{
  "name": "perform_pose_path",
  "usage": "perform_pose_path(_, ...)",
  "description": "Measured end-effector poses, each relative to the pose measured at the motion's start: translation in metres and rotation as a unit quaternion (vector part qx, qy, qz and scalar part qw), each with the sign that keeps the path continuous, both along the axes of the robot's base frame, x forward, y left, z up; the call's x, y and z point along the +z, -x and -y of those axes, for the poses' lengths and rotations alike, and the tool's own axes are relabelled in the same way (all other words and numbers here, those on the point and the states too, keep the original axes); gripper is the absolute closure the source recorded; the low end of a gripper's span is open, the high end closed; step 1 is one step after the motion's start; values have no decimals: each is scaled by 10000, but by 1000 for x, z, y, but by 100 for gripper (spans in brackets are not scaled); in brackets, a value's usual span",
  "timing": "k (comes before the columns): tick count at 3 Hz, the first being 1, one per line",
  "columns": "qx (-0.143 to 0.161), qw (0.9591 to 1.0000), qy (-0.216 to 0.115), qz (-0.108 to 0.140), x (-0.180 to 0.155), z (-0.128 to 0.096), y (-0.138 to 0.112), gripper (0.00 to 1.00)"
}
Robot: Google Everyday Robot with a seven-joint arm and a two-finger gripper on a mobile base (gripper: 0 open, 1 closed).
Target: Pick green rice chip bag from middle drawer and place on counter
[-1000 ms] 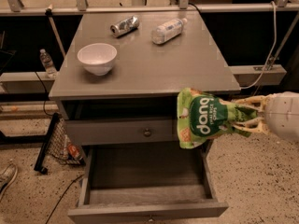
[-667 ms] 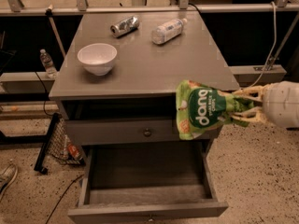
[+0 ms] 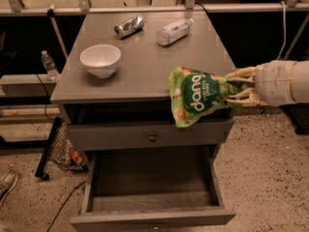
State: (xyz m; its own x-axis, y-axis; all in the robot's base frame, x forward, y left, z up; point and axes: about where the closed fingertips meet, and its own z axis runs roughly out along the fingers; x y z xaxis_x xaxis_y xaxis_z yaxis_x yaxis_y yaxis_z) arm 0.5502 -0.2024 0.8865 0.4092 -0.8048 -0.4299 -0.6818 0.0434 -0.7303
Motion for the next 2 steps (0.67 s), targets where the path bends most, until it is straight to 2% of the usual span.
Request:
perform_pose_path(1, 1, 10000, 0, 0, 0, 0, 0, 100)
perform_pose_path(2, 196, 9997, 84, 114, 11, -6, -24, 100)
